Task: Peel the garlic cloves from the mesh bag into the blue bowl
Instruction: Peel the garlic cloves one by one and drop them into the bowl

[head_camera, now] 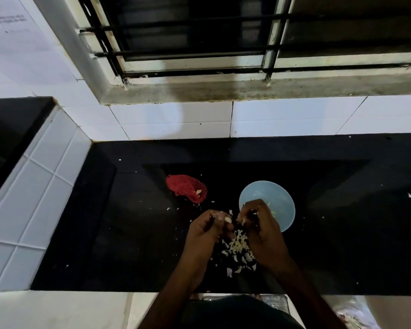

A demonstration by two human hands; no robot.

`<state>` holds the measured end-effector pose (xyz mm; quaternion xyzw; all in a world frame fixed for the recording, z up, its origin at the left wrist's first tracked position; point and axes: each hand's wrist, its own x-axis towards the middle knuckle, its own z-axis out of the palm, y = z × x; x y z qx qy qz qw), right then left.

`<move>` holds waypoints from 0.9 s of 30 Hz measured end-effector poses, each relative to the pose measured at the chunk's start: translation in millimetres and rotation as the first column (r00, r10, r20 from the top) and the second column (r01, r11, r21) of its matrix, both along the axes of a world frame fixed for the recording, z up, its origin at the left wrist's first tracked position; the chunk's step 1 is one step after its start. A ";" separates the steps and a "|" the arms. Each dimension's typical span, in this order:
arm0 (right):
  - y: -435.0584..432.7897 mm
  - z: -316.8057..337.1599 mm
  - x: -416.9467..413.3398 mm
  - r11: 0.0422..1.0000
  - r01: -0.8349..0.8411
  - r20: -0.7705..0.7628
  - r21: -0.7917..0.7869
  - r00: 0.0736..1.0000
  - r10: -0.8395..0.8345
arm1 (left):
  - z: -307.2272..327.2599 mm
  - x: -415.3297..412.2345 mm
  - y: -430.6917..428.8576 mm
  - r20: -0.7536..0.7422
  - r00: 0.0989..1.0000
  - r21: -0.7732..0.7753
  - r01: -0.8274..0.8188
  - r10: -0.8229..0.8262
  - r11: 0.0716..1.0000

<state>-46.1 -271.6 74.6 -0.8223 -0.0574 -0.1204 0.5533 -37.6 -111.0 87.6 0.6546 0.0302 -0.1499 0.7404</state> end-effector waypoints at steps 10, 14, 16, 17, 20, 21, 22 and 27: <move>-9.1 -31.9 -8.9 0.994 0.014 -0.141 -0.105 0.990 -0.029 | -36.7 4.0 14.6 -0.078 0.996 0.122 -0.038 0.047 0.992; -10.0 -48.6 -13.6 0.983 0.004 -0.224 -0.186 0.973 -0.046 | -56.8 4.9 19.6 -0.131 0.987 0.217 -0.064 0.094 0.974; -10.5 -53.4 -14.4 0.972 -0.006 -0.245 -0.237 0.968 -0.054 | -62.9 5.5 19.7 -0.143 0.985 0.227 -0.058 0.092 0.972; -10.7 -54.4 -14.3 0.965 -0.005 -0.249 -0.263 0.966 -0.063 | -65.4 6.1 19.4 -0.146 0.985 0.227 -0.057 0.092 0.972; -11.7 -55.6 -13.6 0.953 -0.016 -0.225 -0.304 0.973 -0.056 | -68.6 8.0 17.7 -0.163 0.982 0.212 -0.061 0.097 0.975; -12.6 -56.0 -12.8 0.946 -0.021 -0.215 -0.323 0.975 -0.051 | -68.7 9.2 17.1 -0.166 0.981 0.209 -0.060 0.096 0.976; -13.6 -57.1 -12.2 0.942 -0.027 -0.212 -0.333 0.976 -0.046 | -68.8 10.3 16.8 -0.167 0.982 0.206 -0.058 0.094 0.977; -12.1 -55.5 -12.2 0.918 -0.079 -0.299 -0.390 0.953 -0.045 | -71.1 15.6 15.4 -0.160 0.984 0.222 -0.036 0.073 0.974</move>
